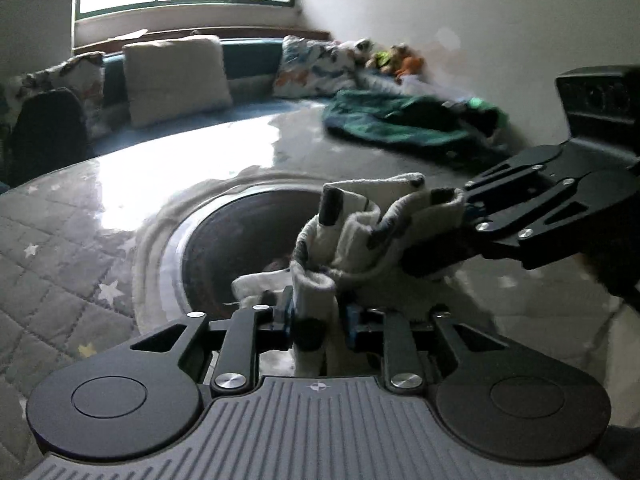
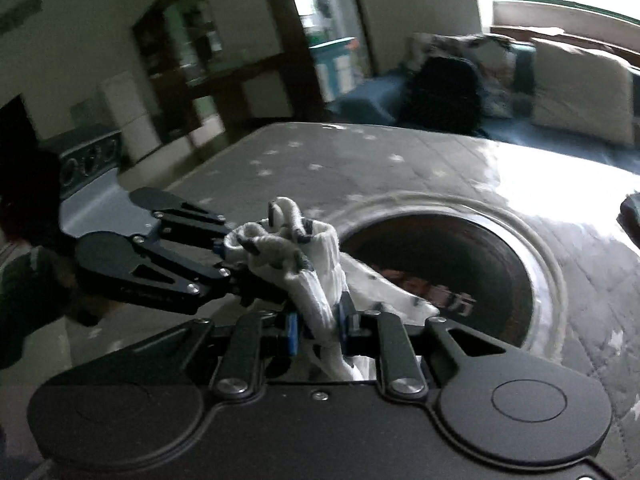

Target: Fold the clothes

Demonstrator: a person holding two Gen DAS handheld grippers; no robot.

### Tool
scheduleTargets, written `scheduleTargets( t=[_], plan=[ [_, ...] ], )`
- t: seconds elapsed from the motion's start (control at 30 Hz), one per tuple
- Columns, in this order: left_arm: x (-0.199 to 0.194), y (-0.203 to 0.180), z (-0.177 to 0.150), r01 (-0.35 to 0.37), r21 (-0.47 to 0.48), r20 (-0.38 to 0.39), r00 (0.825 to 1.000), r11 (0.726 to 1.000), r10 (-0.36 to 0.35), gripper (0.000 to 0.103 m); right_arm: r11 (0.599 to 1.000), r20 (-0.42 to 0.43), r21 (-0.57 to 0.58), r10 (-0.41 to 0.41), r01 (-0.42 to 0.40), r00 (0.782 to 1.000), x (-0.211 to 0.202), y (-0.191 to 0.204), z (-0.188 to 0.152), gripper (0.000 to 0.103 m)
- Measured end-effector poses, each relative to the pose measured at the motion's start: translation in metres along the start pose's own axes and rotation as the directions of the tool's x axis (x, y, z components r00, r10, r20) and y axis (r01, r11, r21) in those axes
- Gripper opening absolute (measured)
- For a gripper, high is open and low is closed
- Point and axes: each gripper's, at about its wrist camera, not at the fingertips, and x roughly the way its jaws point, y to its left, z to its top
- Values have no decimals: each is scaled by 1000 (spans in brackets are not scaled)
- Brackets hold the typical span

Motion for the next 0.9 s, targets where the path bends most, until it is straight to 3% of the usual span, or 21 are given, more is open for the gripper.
scheduleTargets(
  t=[0.13, 0.23, 0.37, 0.43, 0.53, 0.67, 0.77, 0.9],
  plan=[
    [10, 7, -3, -47, -27, -11, 999, 999, 46, 41, 997, -1, 34, -63, 63, 998, 23, -17, -11, 21],
    [10, 13, -7, -64, -54, 0, 998, 996, 64, 48, 994, -10, 51, -98, 98, 995, 27, -21, -19, 27],
    [-18, 7, -8, -99, -41, 55, 993, 994, 102, 51, 986, 1, 49, -158, 158, 987, 26, -24, -19, 47],
    [-33, 1, -11, -109, -30, 87, 990, 994, 111, 53, 982, 7, 36, -185, 185, 983, 20, -21, -15, 48],
    [-55, -11, -18, -101, -12, 111, 989, 995, 101, 54, 973, 36, 23, -231, 231, 972, 7, -14, -6, 48],
    [-83, -32, -36, -87, 25, 129, 988, 996, 83, 54, 979, 81, 9, -206, 206, 975, -2, -2, -3, 47],
    [-102, -44, -55, -54, 35, 133, 990, 998, 49, 54, 987, 59, -13, -157, 158, 986, 5, 6, -6, 32],
    [-109, -57, -77, -18, 37, 102, 995, 999, 14, 54, 985, -23, -43, -171, 170, 985, 29, 9, -14, 32]
  ],
)
